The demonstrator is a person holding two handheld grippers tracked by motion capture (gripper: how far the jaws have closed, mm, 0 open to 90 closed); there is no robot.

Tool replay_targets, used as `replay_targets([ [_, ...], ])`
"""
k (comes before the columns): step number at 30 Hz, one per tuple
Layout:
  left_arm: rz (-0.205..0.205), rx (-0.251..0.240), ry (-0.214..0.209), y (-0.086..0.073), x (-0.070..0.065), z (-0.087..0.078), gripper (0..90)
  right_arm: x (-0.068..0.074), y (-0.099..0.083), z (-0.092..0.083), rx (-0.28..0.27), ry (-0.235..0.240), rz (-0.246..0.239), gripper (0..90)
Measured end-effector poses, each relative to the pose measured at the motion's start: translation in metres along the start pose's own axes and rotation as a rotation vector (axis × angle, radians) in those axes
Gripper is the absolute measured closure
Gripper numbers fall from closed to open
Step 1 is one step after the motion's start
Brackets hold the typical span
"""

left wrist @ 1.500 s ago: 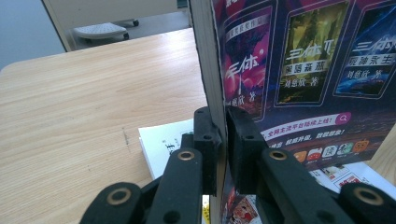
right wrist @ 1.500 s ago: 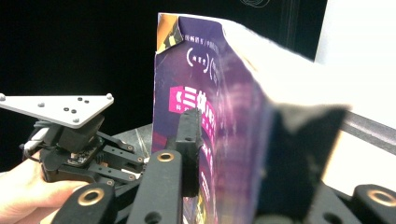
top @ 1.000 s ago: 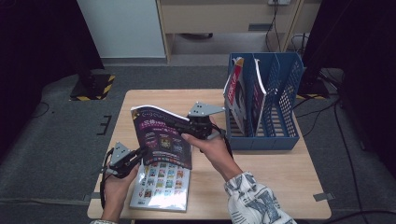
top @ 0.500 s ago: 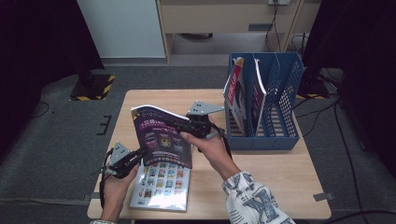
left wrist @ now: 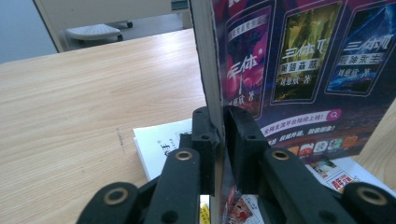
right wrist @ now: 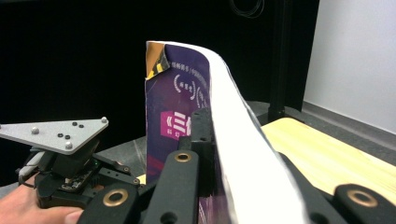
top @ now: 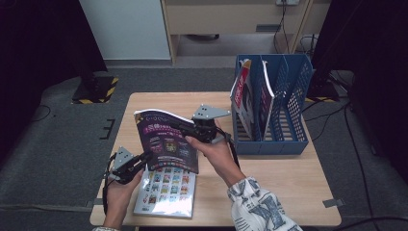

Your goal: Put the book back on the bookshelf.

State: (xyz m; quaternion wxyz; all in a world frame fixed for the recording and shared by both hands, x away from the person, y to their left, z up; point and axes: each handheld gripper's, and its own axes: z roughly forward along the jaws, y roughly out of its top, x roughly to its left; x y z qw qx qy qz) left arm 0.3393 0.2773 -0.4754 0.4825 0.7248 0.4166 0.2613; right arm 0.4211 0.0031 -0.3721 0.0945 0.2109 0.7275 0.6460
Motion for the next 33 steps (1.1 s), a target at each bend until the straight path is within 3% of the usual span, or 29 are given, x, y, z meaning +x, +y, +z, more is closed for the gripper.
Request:
replay_targets([
  [3,-0.007,-0.006,0.012,0.000,0.000,0.001,73.7,0.002,0.001,-0.001,-0.001,-0.009,-0.015,83.7],
  [9,-0.060,-0.016,0.069,-0.002,0.008,-0.002,43.6,0.004,0.005,-0.007,-0.013,-0.009,-0.010,83.9],
  [11,-0.079,-0.016,0.090,-0.003,0.012,-0.004,39.5,0.004,0.007,-0.009,-0.019,-0.016,-0.013,83.9],
  [14,-0.079,0.017,0.126,-0.006,0.017,-0.004,31.7,0.002,0.010,-0.013,-0.024,-0.041,-0.024,83.8],
  [17,-0.118,0.047,0.144,-0.009,0.024,-0.004,23.5,0.000,0.012,-0.018,-0.032,-0.056,-0.021,83.8],
  [26,-0.213,0.112,0.167,-0.018,0.038,-0.003,9.4,-0.005,0.015,-0.027,-0.032,-0.081,-0.023,83.8],
  [33,-0.234,0.132,0.173,-0.021,0.040,-0.001,6.9,-0.009,0.016,-0.033,-0.029,-0.101,-0.024,83.8],
])
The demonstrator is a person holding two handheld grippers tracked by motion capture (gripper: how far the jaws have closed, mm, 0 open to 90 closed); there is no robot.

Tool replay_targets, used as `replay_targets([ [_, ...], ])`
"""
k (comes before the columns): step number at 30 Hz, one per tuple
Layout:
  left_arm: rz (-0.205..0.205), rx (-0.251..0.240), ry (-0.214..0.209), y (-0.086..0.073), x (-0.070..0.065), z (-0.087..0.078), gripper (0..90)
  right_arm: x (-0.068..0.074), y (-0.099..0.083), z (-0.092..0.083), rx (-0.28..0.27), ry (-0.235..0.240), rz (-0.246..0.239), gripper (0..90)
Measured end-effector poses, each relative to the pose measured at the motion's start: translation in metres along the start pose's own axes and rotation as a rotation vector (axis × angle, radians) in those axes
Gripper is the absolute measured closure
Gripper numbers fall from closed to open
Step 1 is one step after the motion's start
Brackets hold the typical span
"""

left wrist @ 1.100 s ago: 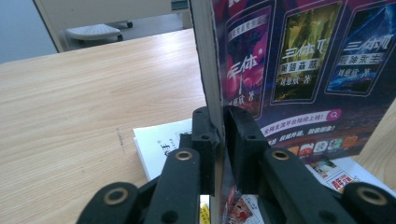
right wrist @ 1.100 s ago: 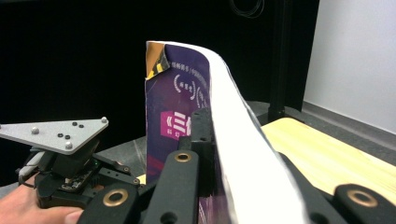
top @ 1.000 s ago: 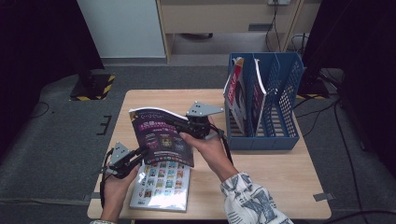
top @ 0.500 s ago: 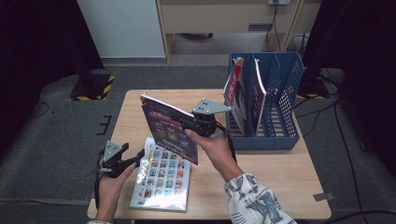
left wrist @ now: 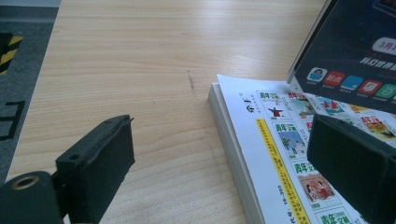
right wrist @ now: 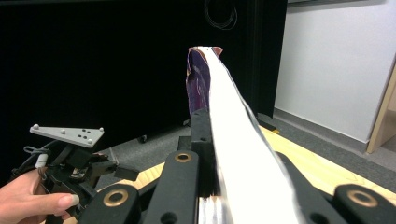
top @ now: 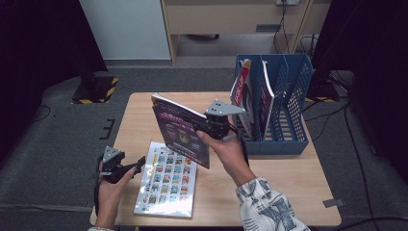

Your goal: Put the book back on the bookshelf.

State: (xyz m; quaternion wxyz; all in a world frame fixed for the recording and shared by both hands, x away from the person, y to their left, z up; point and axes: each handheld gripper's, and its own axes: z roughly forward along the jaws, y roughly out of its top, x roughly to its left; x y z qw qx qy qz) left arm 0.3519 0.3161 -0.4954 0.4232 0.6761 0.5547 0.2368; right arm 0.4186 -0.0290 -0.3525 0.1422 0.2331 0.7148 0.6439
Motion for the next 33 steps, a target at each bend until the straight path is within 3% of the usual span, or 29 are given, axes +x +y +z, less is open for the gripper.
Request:
replay_targets([
  [4,0.015,0.017,0.009,-0.001,-0.001,0.001,6.8,-0.001,0.001,-0.003,0.000,-0.006,0.000,83.7],
  [33,0.005,0.071,0.051,-0.006,0.006,0.006,6.9,-0.007,0.002,-0.024,0.002,-0.034,0.006,83.7],
])
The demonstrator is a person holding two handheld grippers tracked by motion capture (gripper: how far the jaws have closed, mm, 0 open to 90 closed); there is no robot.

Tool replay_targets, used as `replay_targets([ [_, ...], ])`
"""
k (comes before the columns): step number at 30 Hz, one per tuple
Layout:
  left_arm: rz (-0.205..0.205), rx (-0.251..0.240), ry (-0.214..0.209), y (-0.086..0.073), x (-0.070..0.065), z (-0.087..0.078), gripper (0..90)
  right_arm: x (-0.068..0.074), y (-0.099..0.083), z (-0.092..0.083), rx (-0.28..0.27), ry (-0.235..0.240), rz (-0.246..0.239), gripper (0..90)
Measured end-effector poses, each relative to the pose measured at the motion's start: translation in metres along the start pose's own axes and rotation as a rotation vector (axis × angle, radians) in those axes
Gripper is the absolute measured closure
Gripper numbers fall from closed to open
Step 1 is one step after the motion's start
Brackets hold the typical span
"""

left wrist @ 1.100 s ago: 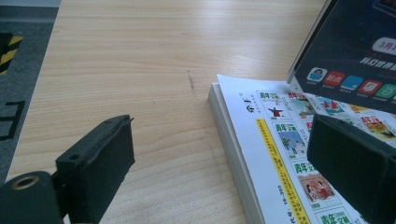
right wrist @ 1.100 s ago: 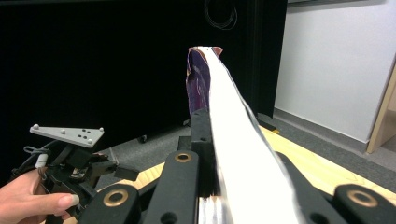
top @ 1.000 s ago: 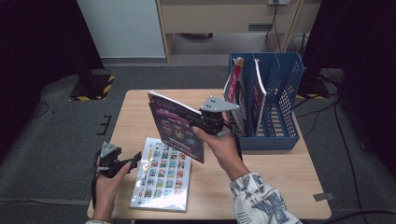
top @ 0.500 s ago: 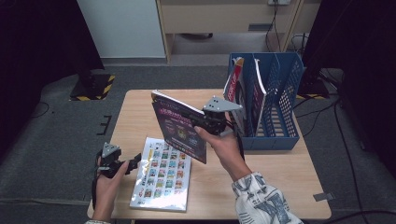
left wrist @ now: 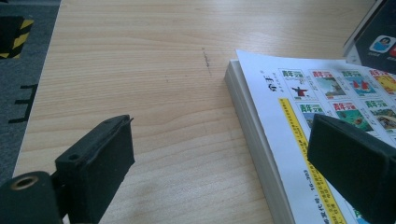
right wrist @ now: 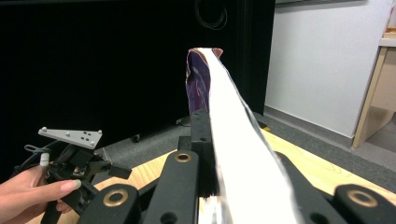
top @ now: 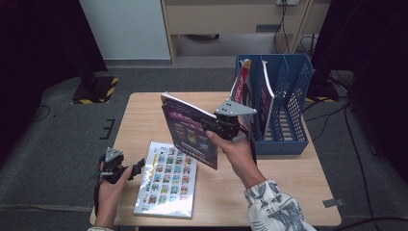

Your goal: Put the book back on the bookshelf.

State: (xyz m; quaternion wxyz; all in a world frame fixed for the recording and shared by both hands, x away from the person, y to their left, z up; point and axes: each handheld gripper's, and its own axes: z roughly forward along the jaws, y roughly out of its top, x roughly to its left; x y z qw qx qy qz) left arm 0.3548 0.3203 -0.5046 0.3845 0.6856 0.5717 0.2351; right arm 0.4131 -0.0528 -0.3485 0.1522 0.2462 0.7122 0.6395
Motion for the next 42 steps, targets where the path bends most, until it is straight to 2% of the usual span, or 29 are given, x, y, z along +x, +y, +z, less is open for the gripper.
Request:
replay_targets([
  [13,-0.050,0.029,0.043,-0.006,0.013,0.001,7.5,-0.006,0.001,-0.014,0.004,-0.012,0.013,83.7],
  [19,-0.043,0.073,0.045,-0.008,0.016,0.005,7.4,-0.009,-0.001,-0.020,0.010,-0.022,0.014,83.7],
  [23,-0.016,0.099,0.054,-0.010,0.015,0.009,7.5,-0.009,-0.003,-0.025,0.010,-0.029,0.016,83.7],
  [31,-0.004,0.122,0.066,-0.012,0.016,0.013,7.4,-0.010,-0.005,-0.032,0.019,-0.028,0.020,83.7],
  [35,0.020,0.132,0.079,-0.013,0.016,0.014,7.4,-0.010,-0.007,-0.034,0.014,-0.028,0.026,83.7],
  [42,0.027,0.156,0.085,-0.015,0.016,0.018,7.7,-0.010,-0.008,-0.040,0.017,-0.029,0.027,83.7],
])
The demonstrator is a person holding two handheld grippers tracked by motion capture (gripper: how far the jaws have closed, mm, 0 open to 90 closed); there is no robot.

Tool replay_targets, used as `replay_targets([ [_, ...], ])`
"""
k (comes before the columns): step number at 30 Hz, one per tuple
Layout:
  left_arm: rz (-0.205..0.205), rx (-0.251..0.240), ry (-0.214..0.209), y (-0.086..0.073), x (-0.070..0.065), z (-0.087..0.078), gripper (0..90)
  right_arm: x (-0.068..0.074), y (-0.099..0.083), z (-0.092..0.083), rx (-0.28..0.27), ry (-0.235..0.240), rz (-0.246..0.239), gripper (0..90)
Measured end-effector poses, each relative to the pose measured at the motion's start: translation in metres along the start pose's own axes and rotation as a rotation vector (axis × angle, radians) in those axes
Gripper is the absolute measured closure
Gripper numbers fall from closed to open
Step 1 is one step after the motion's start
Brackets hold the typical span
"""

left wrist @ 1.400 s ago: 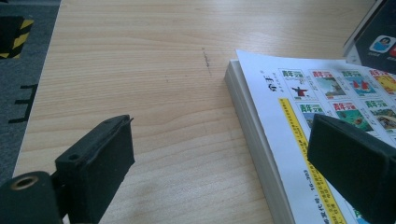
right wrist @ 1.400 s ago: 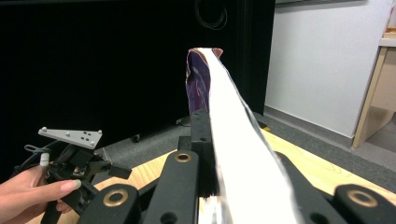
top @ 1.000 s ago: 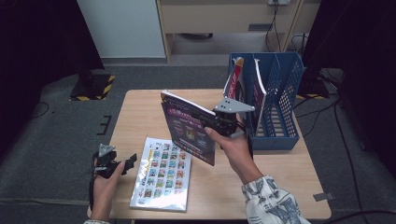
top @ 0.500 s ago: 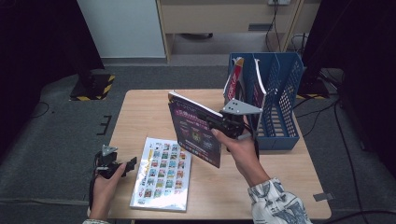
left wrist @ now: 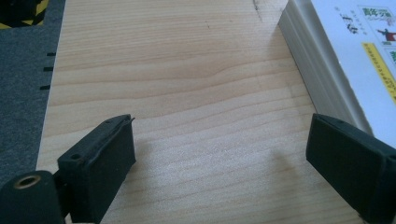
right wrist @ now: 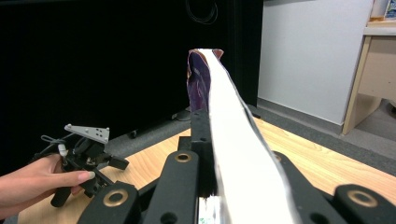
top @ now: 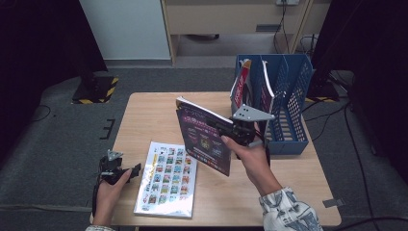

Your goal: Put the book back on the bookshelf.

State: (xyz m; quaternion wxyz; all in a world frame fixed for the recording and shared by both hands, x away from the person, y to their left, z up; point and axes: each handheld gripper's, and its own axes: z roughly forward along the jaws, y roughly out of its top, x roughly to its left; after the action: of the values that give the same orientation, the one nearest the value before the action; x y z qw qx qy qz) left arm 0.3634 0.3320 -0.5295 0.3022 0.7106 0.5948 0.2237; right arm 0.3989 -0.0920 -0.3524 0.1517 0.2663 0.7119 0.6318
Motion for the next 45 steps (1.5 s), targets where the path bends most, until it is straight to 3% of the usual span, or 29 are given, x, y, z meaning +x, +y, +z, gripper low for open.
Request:
replay_targets([
  [15,0.047,0.016,0.016,-0.001,-0.006,0.004,5.7,-0.009,0.002,-0.040,0.016,-0.018,-0.002,83.8],
  [31,0.049,0.003,0.019,-0.002,-0.007,0.005,4.0,-0.027,-0.005,-0.085,0.023,-0.047,0.018,83.8],
  [45,0.051,-0.004,0.017,-0.003,-0.008,0.005,3.7,-0.039,-0.013,-0.108,0.025,-0.067,0.036,83.8],
])
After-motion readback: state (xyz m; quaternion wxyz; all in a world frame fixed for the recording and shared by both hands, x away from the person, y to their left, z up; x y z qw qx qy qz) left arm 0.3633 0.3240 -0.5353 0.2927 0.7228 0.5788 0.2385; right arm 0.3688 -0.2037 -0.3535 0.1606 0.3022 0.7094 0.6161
